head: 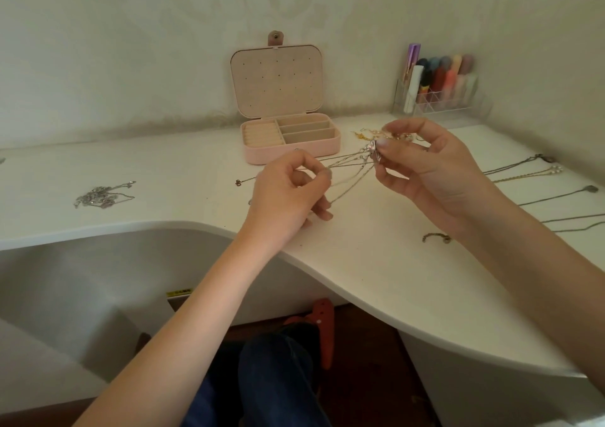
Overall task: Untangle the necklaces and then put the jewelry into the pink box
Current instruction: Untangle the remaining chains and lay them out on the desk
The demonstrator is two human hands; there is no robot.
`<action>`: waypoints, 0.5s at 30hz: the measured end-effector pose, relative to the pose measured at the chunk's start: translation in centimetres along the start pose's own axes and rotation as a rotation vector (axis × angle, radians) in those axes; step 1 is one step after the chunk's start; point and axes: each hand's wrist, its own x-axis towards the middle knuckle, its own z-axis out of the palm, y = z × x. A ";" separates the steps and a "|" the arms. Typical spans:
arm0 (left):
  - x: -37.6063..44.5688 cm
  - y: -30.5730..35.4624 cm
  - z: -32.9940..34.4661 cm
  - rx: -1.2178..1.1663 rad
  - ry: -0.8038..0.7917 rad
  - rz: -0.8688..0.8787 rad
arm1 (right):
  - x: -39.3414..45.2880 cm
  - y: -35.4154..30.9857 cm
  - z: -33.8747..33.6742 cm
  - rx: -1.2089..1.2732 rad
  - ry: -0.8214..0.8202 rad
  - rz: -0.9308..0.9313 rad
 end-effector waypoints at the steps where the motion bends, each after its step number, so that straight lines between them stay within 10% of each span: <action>1: 0.0 -0.2 -0.4 0.099 0.042 0.035 | 0.0 -0.2 0.0 0.039 0.004 0.000; 6: 0.2 -1.2 -3.0 0.278 0.143 0.035 | 0.5 -1.2 -1.0 0.202 0.076 -0.051; 15: 0.1 -2.1 -6.7 -0.277 0.286 -0.196 | 1.3 -0.7 -2.3 0.187 0.176 -0.108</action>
